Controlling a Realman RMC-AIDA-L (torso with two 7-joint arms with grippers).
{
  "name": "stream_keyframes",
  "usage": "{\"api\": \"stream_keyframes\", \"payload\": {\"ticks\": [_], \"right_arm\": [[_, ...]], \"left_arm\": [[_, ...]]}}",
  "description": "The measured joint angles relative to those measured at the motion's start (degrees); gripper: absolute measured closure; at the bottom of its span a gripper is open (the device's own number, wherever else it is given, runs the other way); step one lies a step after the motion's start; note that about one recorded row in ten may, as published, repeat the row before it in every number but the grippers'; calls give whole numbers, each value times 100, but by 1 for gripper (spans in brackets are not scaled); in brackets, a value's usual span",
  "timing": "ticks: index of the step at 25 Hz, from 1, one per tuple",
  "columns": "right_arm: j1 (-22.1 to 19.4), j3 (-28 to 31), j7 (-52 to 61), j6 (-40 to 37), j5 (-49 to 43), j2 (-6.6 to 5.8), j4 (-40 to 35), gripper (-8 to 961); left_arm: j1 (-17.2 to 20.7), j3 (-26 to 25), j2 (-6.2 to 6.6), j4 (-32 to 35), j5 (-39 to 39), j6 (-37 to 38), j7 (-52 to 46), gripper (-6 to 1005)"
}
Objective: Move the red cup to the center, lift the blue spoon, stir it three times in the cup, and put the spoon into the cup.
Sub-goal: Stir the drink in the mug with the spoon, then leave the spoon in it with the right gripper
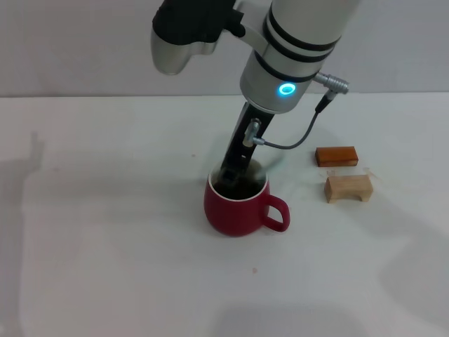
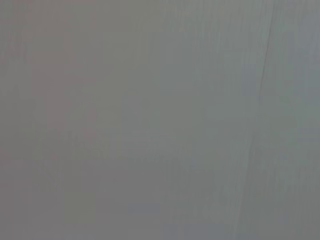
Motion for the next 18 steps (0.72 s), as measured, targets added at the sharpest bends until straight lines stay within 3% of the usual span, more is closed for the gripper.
{"api": "stream_keyframes", "payload": {"ticks": [2, 6, 12, 13, 16, 17, 18], "right_arm": [[-37, -3, 0, -74, 10, 0, 140, 578], [-171, -22, -3, -455, 29, 0, 404, 569], [-923, -734, -45, -2208, 15, -6, 1198, 562], [-923, -734, -45, -2208, 15, -6, 1198, 562], [-1720, -1529, 31, -3802, -425, -8, 1835, 562], [-1720, -1529, 31, -3802, -425, -8, 1835, 562], [-2226, -1834, 43, -4646, -654, -5, 2132, 562]], "left_arm": [[0, 0, 0, 0, -5, -3, 0, 140], [0, 0, 0, 0, -8, -18, 0, 140], [-1, -2, 0, 0, -18, -22, 0, 140], [-1, -2, 0, 0, -18, -22, 0, 140], [8, 0, 0, 0, -28, 13, -9, 140], [8, 0, 0, 0, -28, 13, -9, 140], [10, 0, 0, 0, -28, 17, -11, 140]]}}
